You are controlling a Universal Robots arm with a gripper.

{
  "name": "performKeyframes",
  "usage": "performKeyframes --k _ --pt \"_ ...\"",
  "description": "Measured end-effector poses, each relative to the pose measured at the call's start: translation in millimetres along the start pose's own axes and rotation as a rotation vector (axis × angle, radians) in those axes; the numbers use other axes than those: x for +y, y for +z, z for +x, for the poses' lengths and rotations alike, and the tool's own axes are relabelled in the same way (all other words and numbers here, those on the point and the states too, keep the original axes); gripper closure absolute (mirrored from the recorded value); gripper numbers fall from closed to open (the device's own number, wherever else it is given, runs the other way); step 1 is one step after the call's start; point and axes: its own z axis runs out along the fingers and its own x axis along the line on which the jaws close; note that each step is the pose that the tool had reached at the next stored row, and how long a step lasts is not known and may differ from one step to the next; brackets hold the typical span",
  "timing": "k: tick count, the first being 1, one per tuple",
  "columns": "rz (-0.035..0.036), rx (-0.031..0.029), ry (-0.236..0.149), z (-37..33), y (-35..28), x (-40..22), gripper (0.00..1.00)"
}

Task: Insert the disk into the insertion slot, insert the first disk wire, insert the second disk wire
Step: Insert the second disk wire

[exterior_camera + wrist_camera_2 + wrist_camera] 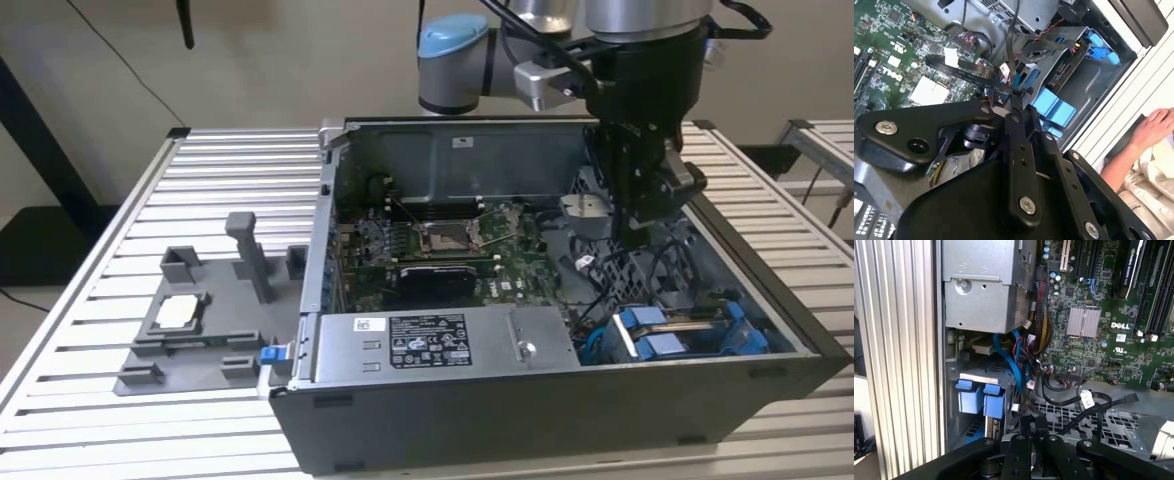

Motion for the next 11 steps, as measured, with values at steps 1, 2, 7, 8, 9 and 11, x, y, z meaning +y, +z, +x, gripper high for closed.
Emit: performKeyframes --k 1,2,7,8,9,11 --pt "0.0008 -0.0007 -0.004 0.2 0.0 0.1 0.84" --pt "0.0007 -0.0007 -0.004 0.2 0.0 0.1 0.84" --pt "0.0006 -0.0004 -0.004 0.2 0.2 -0.4 0.84" --pt "0.0000 -0.0006 -0.004 0.5 0.6 -1.3 0.84" --pt "-0.0013 -0.0008 -0.004 1.0 1.2 -2.8 0.84" --pt "-0.0055 -0.0011 -0.005 2.7 2.5 -6.6 0.84"
